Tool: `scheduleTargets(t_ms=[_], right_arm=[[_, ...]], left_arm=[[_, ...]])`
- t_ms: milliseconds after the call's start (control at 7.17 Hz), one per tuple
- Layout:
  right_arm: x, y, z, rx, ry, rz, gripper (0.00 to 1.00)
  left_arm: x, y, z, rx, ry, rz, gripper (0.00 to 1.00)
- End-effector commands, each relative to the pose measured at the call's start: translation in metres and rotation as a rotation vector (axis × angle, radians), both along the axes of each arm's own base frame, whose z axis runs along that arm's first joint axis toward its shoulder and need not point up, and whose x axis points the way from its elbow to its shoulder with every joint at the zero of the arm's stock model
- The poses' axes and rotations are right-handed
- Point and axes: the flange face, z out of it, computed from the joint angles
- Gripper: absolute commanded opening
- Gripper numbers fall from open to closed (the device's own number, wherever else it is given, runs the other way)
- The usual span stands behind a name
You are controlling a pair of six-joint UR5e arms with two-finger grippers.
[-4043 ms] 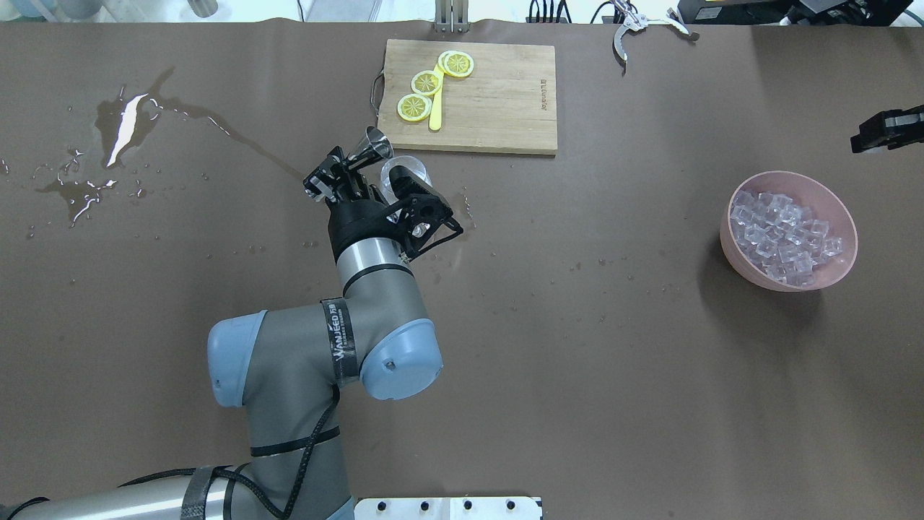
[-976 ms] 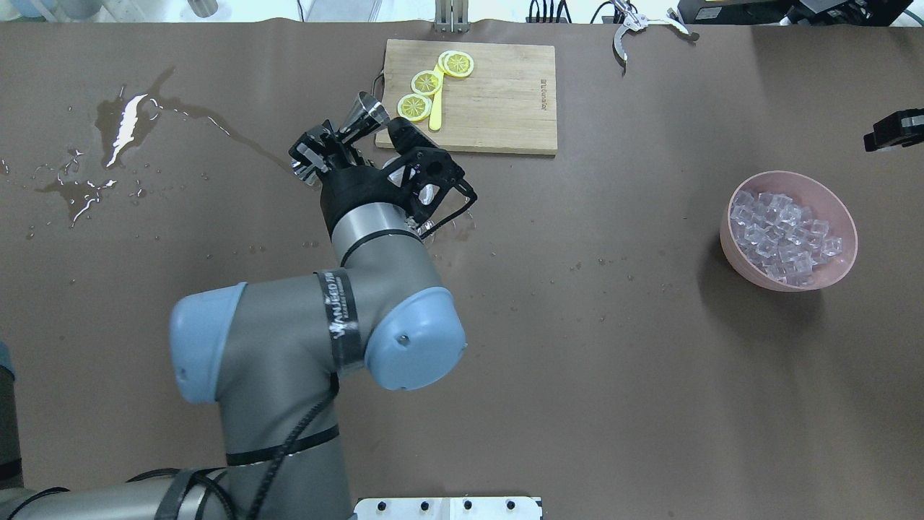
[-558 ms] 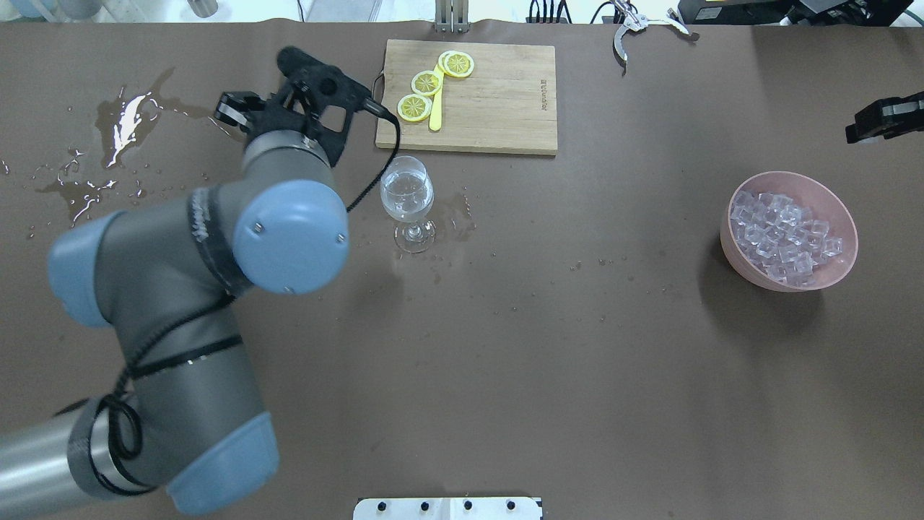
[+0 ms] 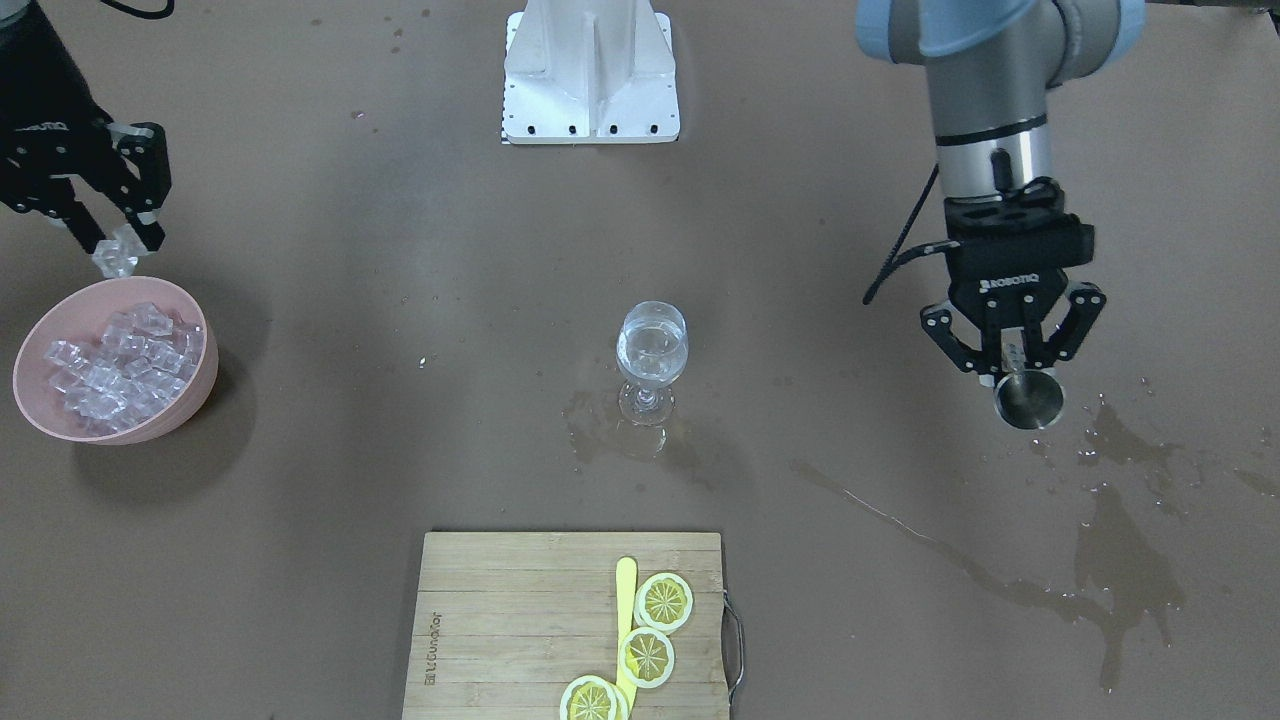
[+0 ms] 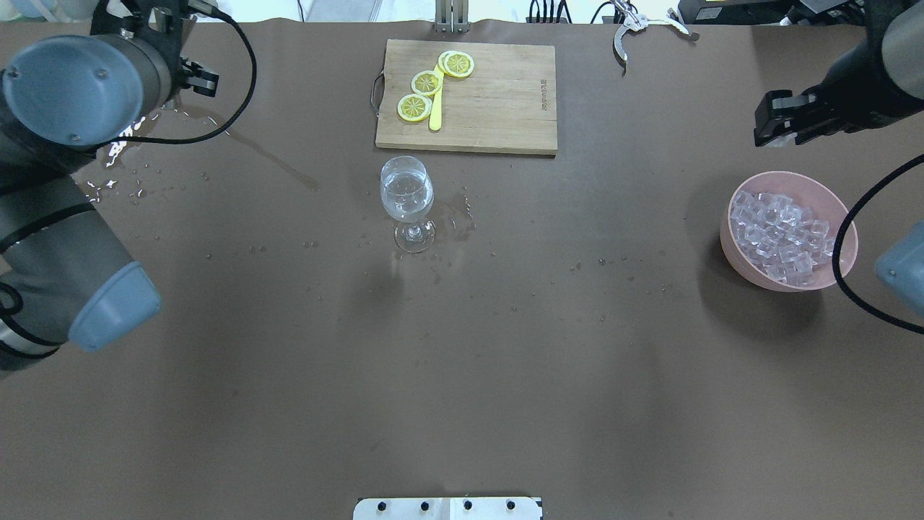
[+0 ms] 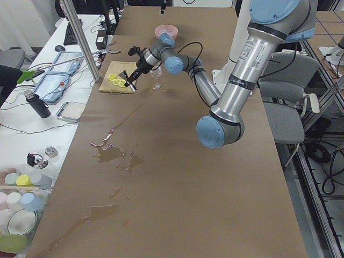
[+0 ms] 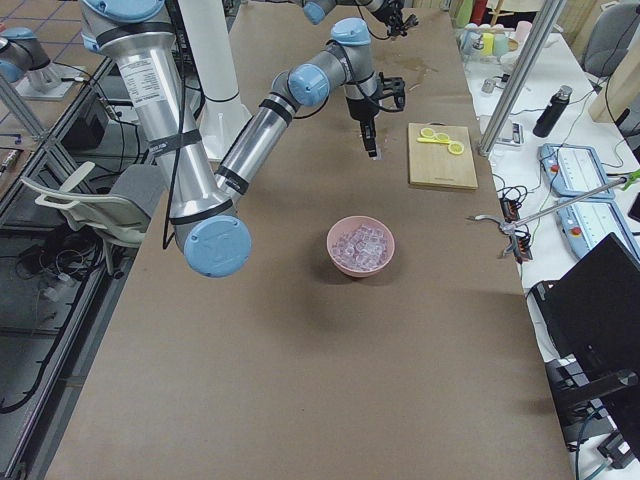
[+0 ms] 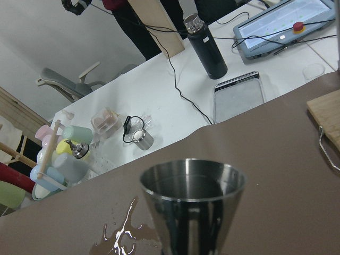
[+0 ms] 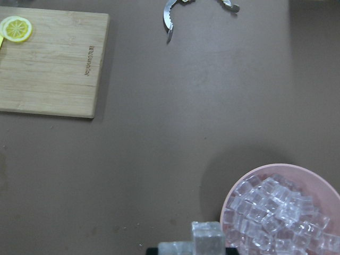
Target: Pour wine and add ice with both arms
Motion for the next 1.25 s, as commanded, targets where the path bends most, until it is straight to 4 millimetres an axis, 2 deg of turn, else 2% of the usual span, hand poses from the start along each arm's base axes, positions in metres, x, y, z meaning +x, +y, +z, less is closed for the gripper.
scheduleTargets(t_ms=[0,139,418,697,976,1115], right_arm=[[-0.035,-0.002,-0.024,-0.002,-0.022,-0.017,0.00],[-0.049,-0.002,-0.037,-0.008,-0.027,-0.026,0.00],[-0.073,-0.013,-0.065,-0.008,-0.032,-0.044,0.00],[-0.091,-0.028,-0.083,-0.007,-0.037,-0.053,0.00],[-0.113,-0.045,-0.115,-0.007,-0.057,-0.054,0.00],[-0.125,-0.045,-0.126,-0.002,-0.063,-0.068,0.00]], left_arm=[[-0.036,-0.018,0.072,0.016,0.075,0.002,0.00],[-0.041,-0.024,0.114,0.034,0.111,0.017,0.00],[-0.034,-0.042,0.196,0.071,0.140,0.019,0.00],[-0.042,-0.047,0.268,0.137,0.184,0.008,0.00],[-0.050,-0.036,0.306,0.167,0.204,0.010,0.00],[-0.055,-0.028,0.322,0.197,0.223,0.012,0.00]])
